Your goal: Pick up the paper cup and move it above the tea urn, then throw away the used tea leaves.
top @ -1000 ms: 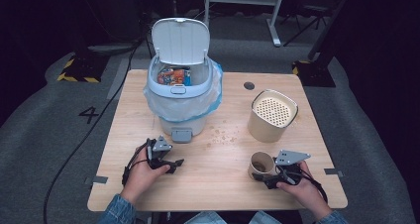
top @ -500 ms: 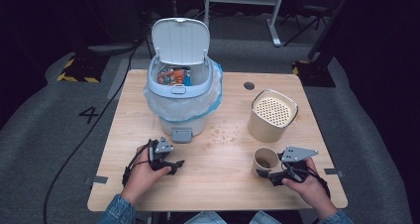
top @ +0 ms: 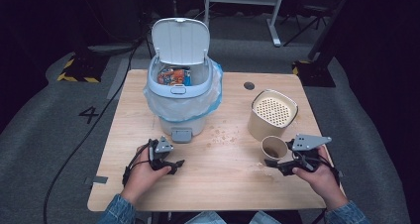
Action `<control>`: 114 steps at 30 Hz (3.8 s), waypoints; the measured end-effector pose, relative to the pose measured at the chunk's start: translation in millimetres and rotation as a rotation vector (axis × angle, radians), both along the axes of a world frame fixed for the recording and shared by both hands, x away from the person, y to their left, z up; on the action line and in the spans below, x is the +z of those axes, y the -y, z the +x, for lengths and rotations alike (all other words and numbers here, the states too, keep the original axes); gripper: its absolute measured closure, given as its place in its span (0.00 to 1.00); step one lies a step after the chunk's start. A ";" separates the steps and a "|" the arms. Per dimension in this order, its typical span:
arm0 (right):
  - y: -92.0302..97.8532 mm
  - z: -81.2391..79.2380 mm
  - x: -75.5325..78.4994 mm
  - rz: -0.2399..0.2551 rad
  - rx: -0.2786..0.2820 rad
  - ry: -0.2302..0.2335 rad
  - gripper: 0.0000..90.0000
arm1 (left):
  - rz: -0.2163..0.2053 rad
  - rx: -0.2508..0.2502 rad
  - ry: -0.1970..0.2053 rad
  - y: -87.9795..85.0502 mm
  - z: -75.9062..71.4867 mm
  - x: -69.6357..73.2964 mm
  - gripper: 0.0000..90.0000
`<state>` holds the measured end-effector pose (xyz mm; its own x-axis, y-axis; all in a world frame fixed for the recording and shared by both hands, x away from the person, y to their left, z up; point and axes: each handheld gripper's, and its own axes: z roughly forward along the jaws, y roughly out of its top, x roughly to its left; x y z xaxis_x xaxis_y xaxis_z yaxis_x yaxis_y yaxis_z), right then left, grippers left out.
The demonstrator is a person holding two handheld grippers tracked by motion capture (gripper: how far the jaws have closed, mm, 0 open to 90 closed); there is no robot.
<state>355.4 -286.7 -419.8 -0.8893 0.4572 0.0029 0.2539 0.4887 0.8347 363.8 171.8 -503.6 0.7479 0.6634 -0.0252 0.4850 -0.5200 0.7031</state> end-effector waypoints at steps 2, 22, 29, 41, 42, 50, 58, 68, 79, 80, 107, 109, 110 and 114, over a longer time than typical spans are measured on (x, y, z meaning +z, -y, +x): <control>1.1 2.3 4.8 -0.007 -0.003 0.001 0.35 | 0.000 0.000 0.000 0.0 0.0 0.0 0.28; 18.8 27.7 58.7 0.015 -0.076 0.033 0.35 | -0.001 0.000 0.000 -0.2 0.2 0.0 0.28; 26.6 40.2 69.9 0.034 -0.116 0.048 0.35 | 0.000 0.000 0.000 -0.1 0.1 0.0 0.28; 40.0 74.8 83.2 0.056 -0.209 0.077 0.34 | -0.003 -0.001 -0.001 -0.4 0.4 0.0 0.28; 40.5 78.1 84.2 0.056 -0.216 0.080 0.34 | -0.003 0.000 -0.001 -0.3 0.3 0.0 0.28; 39.3 102.1 88.6 0.058 -0.259 0.107 0.34 | -0.007 -0.002 -0.004 -0.9 0.7 0.0 0.28; 35.5 124.5 76.7 0.026 -0.300 0.101 0.34 | -0.009 -0.002 -0.005 -0.9 0.8 0.0 0.28; 35.2 133.7 68.3 -0.142 -0.316 0.221 0.35 | -0.001 0.000 0.000 0.0 0.0 -0.1 0.28; 35.1 139.6 68.4 -0.353 -0.272 0.425 0.36 | 0.000 0.002 0.003 0.0 0.2 -0.1 0.28; 34.9 139.9 68.8 -0.371 -0.265 0.443 0.36 | 0.000 0.003 0.003 0.0 0.1 -0.1 0.28; 9.5 119.3 65.2 -1.106 -0.161 0.991 0.38 | 0.001 0.009 0.003 -0.2 0.9 0.0 0.28; 4.4 118.6 61.5 -1.222 -0.139 1.079 0.38 | 0.002 0.009 0.003 -0.1 0.8 0.0 0.28; 4.4 118.6 61.5 -1.222 -0.139 1.079 0.38 | 0.002 0.009 0.003 -0.1 0.8 0.0 0.28; -4.9 114.9 56.2 -1.381 -0.079 1.206 0.38 | 0.002 0.008 0.004 -0.1 0.8 0.0 0.28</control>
<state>470.3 -281.8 -363.6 -0.1008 -0.3862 -0.9169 -0.0552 0.9223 -0.3824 364.6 171.9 -503.6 0.7423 0.6697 -0.0211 0.4869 -0.5175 0.7036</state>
